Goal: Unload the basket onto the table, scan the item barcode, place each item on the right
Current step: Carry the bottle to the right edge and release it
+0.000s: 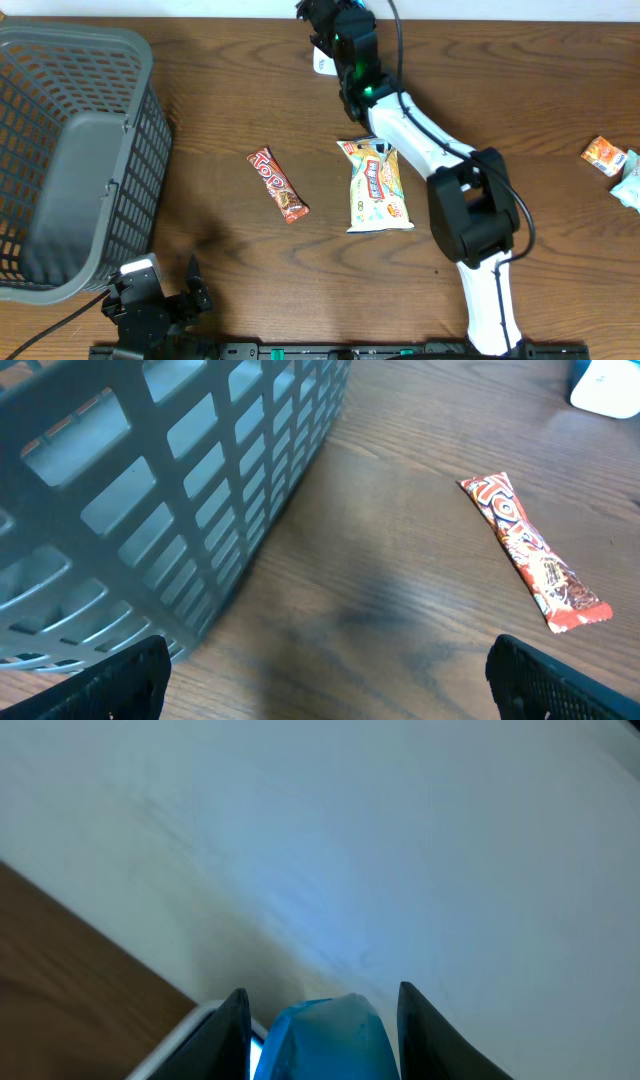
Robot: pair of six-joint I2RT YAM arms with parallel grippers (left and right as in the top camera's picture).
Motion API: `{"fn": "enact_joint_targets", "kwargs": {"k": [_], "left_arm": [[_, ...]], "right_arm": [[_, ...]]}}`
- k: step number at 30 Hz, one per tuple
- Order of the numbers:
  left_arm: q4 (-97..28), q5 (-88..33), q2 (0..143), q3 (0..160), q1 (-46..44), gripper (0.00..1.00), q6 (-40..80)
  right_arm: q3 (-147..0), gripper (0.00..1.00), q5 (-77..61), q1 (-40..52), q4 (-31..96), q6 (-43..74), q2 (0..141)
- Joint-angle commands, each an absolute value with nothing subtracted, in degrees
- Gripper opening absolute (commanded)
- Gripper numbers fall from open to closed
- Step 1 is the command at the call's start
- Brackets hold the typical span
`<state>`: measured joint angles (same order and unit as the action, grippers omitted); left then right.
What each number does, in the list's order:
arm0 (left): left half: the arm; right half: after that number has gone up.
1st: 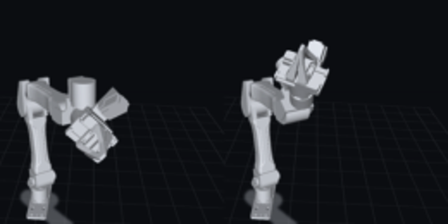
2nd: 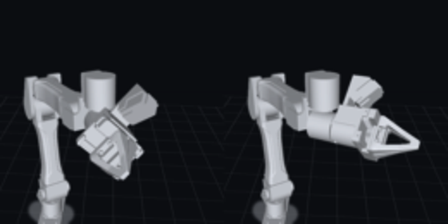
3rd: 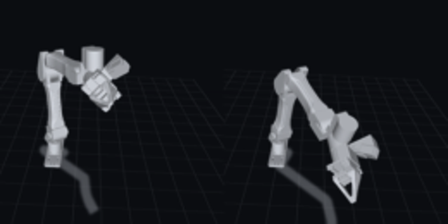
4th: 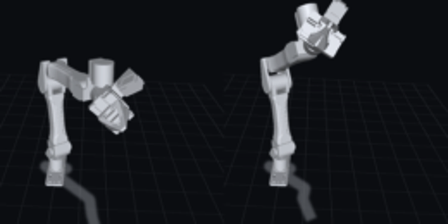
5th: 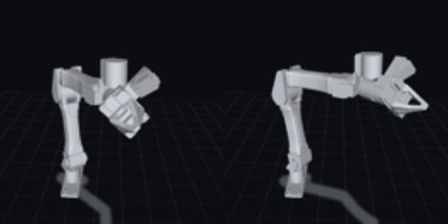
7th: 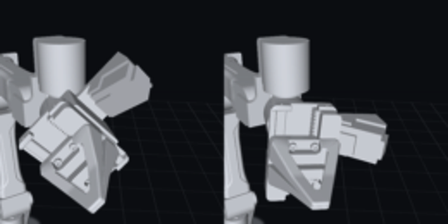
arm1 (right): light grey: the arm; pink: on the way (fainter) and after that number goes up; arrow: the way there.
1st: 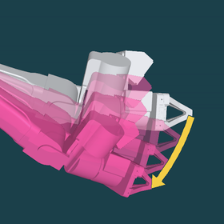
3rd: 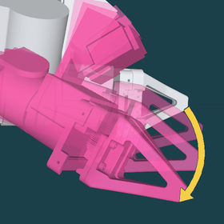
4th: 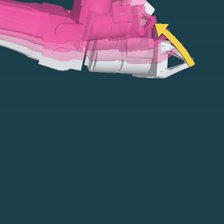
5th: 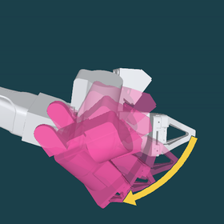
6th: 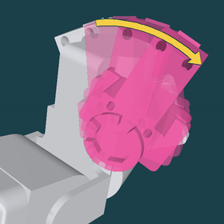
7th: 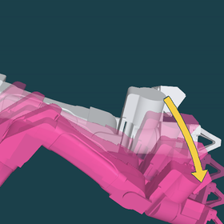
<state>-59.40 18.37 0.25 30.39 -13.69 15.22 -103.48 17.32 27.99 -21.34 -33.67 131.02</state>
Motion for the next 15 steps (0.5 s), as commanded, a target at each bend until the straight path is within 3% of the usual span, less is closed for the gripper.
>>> {"fn": "enact_joint_targets", "kwargs": {"k": [1,15], "left_arm": [[-59.33,19.14,0.16,30.55,-13.56,0.98,15.33],[-59.33,19.14,0.16,30.55,-13.56,0.98,15.33]], "right_arm": [[-105.23,0.2,21.58,28.75,-23.24,-40.42,132.4],[-125.97,0.16,29.71,31.9,-20.88,-50.68,147.55]]}}
